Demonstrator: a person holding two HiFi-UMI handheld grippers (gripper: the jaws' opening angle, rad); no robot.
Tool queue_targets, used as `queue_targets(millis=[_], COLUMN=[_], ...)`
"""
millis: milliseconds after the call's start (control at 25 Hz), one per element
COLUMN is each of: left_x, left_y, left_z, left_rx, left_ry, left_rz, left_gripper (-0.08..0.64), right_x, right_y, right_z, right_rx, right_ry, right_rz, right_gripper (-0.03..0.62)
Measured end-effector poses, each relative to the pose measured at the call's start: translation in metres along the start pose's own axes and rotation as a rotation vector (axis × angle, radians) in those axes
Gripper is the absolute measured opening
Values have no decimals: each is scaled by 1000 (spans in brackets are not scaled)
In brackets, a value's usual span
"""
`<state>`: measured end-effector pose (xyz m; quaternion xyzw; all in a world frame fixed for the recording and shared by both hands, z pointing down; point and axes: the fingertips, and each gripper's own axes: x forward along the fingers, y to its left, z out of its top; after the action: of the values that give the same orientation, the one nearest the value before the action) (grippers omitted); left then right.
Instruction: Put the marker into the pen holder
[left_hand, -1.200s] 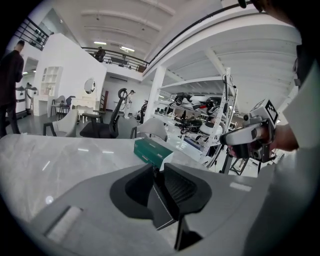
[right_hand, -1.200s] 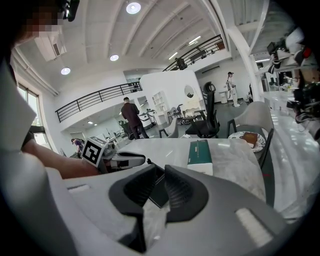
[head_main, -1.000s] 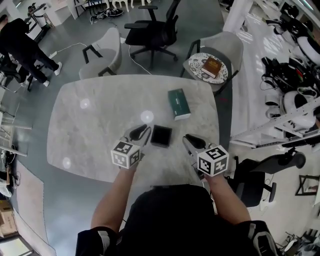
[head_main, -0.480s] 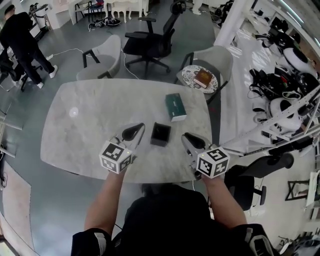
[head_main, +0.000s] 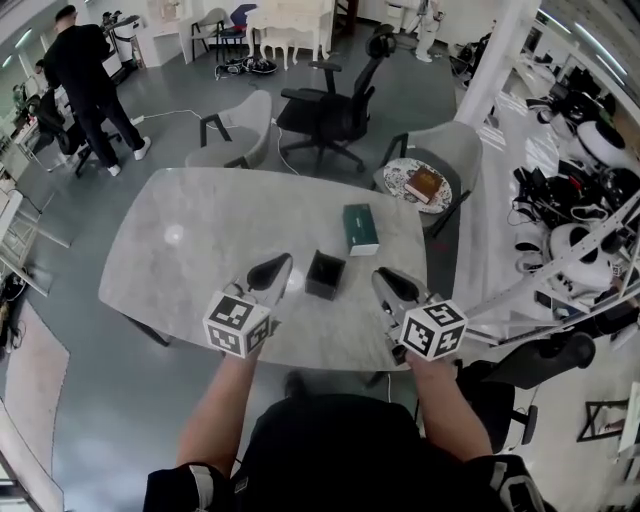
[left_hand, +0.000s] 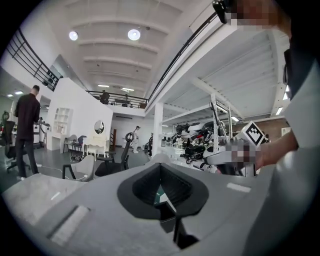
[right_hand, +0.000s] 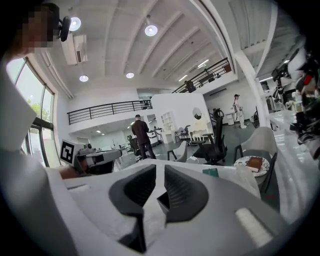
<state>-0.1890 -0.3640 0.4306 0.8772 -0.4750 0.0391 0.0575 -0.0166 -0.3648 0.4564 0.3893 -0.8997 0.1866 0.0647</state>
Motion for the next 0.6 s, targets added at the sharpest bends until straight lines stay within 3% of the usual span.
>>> queue_targets(millis=[360,600], left_x=[6,-9], left_y=[-80,-112], left_z=[10,-1], left_rx=[-66,-50], left_ry=[-19,-31], left_rz=[85,43], left_gripper=[9,9], right_x=[-96,-123], right_y=[-29,-38], right_z=[3,-25], right_rx=[-11,0], right_ry=[-99,-61], right_rz=[63,80], right_gripper=[55,49])
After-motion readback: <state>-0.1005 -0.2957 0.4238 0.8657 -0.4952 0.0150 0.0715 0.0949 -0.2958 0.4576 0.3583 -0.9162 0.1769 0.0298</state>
